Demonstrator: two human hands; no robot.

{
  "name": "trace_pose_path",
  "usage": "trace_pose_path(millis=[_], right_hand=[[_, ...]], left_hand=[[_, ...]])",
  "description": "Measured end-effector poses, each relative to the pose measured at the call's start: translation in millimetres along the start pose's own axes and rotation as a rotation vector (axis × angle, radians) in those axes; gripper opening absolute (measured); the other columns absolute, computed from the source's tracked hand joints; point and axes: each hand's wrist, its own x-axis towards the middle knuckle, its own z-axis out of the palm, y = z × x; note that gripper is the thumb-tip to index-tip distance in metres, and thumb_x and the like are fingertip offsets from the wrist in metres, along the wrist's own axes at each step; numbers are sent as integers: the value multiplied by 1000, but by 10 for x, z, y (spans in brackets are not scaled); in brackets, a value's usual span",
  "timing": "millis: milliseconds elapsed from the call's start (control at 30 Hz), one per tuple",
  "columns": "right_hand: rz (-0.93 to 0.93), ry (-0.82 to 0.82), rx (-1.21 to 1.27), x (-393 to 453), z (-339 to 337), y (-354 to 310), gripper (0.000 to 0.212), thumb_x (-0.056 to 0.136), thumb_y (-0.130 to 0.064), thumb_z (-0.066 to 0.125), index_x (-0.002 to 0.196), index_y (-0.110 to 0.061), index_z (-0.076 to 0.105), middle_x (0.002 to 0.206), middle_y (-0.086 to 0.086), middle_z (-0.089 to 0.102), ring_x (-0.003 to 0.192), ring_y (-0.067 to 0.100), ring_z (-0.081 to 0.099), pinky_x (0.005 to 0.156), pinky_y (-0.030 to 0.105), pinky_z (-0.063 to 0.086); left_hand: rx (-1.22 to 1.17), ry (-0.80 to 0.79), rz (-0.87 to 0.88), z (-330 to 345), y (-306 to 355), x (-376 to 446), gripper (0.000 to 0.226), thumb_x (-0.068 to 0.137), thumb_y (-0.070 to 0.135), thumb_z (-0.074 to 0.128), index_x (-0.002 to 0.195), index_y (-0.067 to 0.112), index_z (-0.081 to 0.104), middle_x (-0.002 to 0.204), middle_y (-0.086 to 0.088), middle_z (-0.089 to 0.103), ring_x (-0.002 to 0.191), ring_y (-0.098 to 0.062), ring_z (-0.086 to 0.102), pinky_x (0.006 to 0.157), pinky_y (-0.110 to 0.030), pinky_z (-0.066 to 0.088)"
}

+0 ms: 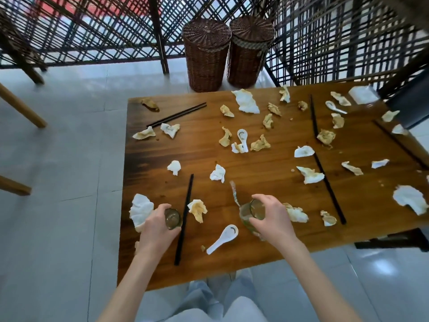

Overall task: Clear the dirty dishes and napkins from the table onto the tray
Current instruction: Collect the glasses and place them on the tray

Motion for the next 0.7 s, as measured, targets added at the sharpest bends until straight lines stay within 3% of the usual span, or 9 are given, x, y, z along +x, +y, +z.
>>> trace_pose_path(millis=[167, 333, 467, 700], right_hand=[[73, 35, 43, -107, -286, 271, 59, 76, -19, 76, 129, -24, 53, 128, -4, 55, 117, 12, 51, 95, 21, 41], [206, 104, 109, -259, -718, 808, 56, 74, -18, 75, 126, -26, 54, 124, -5, 56, 108, 10, 53, 86, 15, 40], [307, 175, 133, -413, -1174, 1407, 58, 75, -20, 75, 128, -25, 53, 126, -4, 54, 112, 13, 52, 92, 21, 42], [415, 264, 153, -653, -2091, 2806, 60, 77, -22, 76, 131, -24, 50, 129, -3, 53, 118, 13, 51, 97, 21, 40]], left_hand=[[-1, -34, 130, 113, 592, 11, 64, 65, 25, 85, 122, 22, 54, 113, 2, 63, 103, -14, 59, 85, -26, 50], [14, -126, 334, 476, 1428, -20, 63, 65, 28, 85, 120, 20, 57, 110, 2, 65, 98, -13, 60, 77, -18, 45], [5, -230, 479, 910, 2193, -153, 61, 63, 27, 86, 116, 25, 56, 106, 6, 63, 96, -12, 58, 80, -18, 43], [-55, -301, 624, 1970, 3651, -602, 59, 60, 28, 87, 111, 30, 57, 94, 14, 56, 85, -6, 52, 67, -11, 40]])
